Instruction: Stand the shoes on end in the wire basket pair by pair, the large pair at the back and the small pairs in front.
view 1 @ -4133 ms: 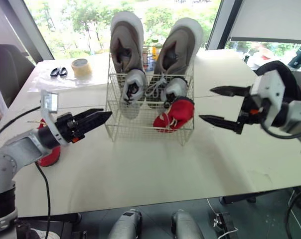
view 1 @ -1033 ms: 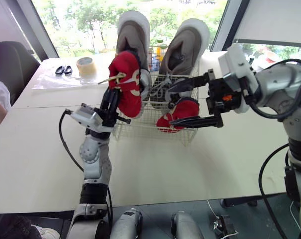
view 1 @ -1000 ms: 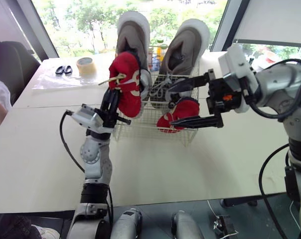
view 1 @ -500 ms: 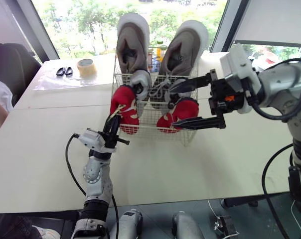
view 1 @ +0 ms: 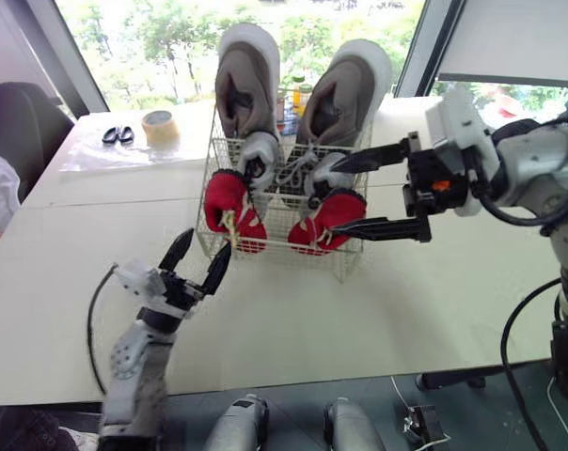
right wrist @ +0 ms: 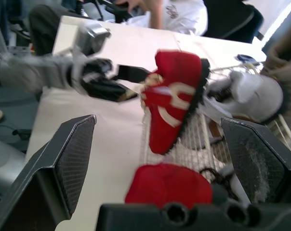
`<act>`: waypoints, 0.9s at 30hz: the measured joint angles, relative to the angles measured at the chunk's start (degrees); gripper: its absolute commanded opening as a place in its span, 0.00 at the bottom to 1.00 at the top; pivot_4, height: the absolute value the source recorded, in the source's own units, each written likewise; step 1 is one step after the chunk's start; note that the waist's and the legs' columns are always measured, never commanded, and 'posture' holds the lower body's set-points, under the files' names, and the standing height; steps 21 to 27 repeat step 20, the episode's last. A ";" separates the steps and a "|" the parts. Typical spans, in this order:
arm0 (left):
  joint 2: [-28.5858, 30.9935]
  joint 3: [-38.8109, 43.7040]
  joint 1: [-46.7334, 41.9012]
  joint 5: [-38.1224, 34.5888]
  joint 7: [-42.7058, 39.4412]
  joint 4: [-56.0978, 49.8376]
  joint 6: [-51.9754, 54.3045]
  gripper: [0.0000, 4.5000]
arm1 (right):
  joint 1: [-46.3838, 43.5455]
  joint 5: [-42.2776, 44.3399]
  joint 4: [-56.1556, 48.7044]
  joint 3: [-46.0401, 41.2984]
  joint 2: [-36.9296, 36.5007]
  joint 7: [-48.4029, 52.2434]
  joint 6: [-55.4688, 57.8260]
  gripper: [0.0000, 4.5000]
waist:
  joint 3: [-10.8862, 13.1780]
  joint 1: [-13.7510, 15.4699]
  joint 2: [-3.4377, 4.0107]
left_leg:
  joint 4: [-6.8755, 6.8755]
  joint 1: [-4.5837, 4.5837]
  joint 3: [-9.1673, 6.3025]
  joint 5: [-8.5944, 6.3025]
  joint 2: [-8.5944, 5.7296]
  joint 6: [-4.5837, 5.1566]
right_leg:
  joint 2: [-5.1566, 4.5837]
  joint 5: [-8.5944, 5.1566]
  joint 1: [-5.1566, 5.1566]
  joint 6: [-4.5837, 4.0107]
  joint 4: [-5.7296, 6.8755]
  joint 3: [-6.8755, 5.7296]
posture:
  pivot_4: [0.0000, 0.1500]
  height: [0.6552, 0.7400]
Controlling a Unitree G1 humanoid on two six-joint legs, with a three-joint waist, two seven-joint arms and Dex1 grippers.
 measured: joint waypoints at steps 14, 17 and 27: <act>37.72 22.78 1.22 -31.48 -6.65 -12.72 36.12 0.99 | 15.67 -1.35 3.35 -9.98 -9.27 -1.95 -0.19 1.00 | 0.08 -0.08 0.18 | -0.04 0.05 0.08 -0.01 0.02 0.01 | -0.05 -0.12 0.15 -0.24 -0.18 -0.04 | 1.00 1.00; 40.01 23.88 -3.13 -31.78 -8.48 -10.33 39.04 0.99 | 19.38 -1.22 3.12 -11.59 -9.71 -2.23 0.00 1.00 | 0.11 -0.41 0.22 | -0.12 0.05 0.16 -0.01 0.03 0.02 | -0.05 -0.12 0.05 -0.23 -0.17 0.06 | 1.00 1.00; 41.79 23.91 -5.86 -32.26 -9.51 -9.53 42.04 0.99 | 21.10 -1.14 2.98 -13.09 -9.86 -2.58 0.06 1.00 | 0.12 -0.57 0.24 | -0.19 0.04 0.18 -0.01 0.06 0.01 | -0.04 -0.11 -0.02 -0.22 -0.15 0.09 | 1.00 1.00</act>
